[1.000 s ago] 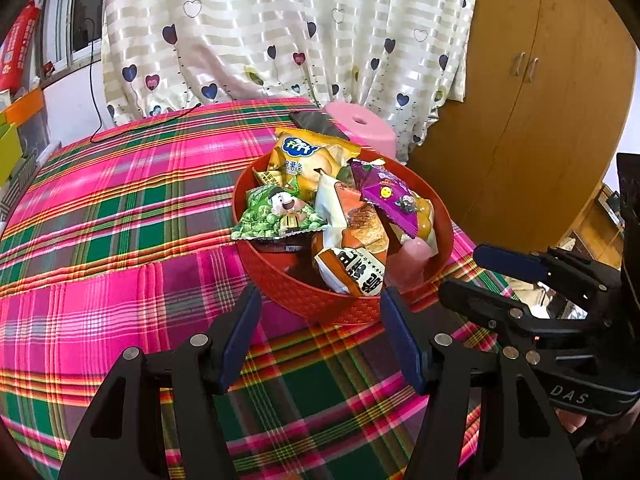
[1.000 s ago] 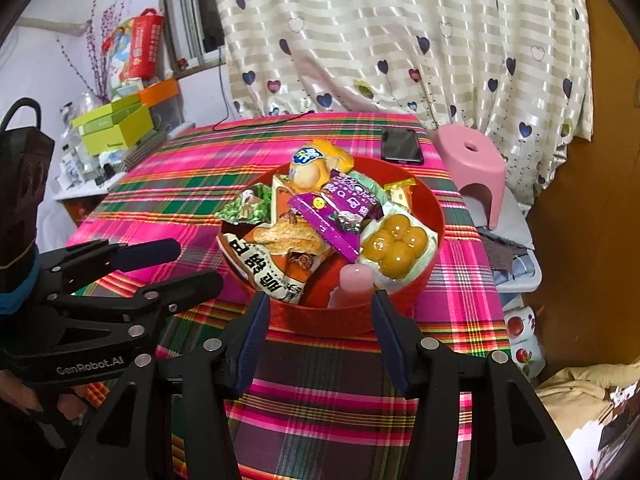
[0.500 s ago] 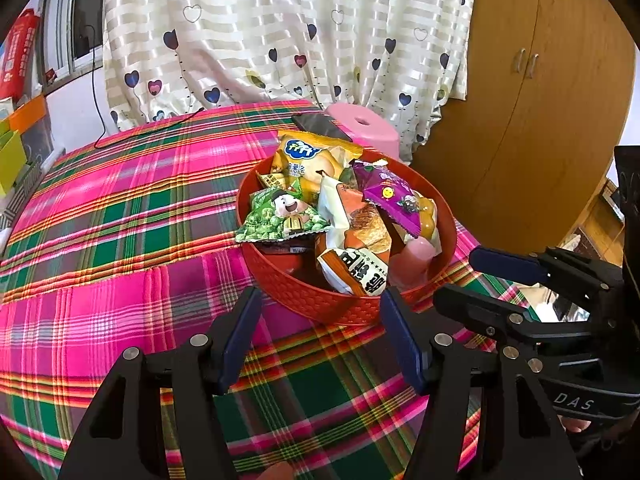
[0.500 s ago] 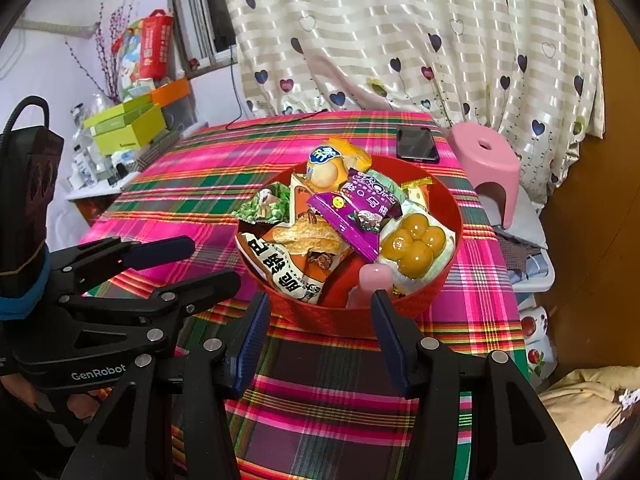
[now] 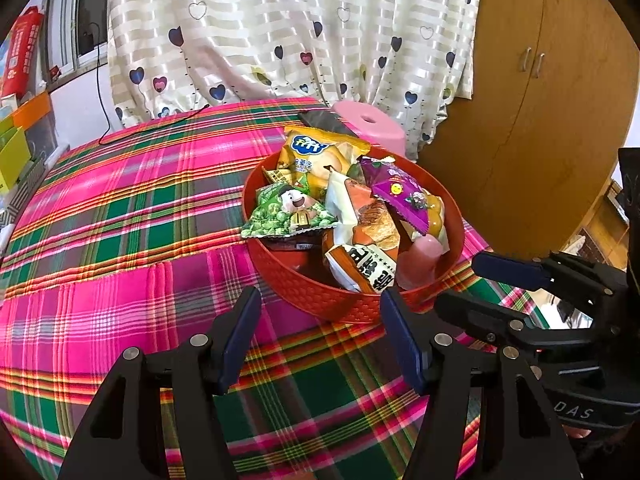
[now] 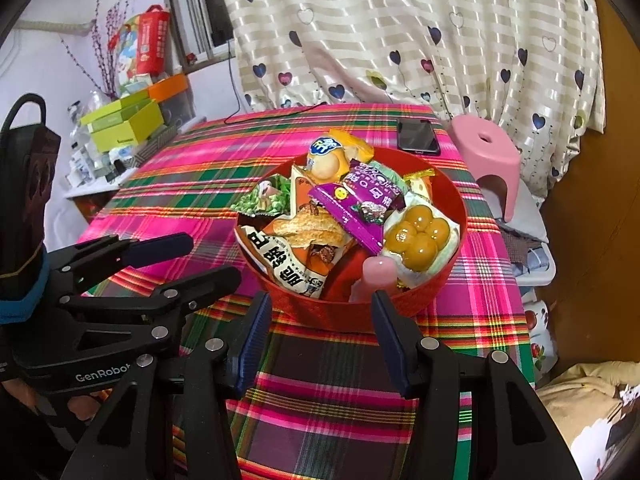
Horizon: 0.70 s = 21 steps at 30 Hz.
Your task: Organize snacks
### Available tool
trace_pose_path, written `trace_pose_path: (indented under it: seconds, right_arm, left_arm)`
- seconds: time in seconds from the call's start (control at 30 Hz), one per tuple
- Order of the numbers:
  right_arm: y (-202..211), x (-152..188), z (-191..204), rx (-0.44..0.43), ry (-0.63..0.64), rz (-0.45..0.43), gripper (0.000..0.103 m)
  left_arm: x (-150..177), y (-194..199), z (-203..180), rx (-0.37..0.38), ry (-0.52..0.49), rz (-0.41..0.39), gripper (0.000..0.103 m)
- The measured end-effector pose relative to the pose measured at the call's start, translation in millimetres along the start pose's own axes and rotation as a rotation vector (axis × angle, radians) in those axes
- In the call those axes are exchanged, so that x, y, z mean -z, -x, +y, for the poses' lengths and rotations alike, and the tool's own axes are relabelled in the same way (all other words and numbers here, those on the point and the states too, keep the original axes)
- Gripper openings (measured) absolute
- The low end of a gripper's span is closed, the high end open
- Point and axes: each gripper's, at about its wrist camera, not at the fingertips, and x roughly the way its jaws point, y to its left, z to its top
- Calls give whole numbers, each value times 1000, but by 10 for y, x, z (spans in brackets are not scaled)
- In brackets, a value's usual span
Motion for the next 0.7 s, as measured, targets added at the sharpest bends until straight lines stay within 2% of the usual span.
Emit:
trace_pose_path:
  seconds: [0.7]
  right_arm:
    - [5, 1, -10, 2, 4, -7, 51]
  left_arm:
    - [3, -17, -23, -17, -6, 4, 63]
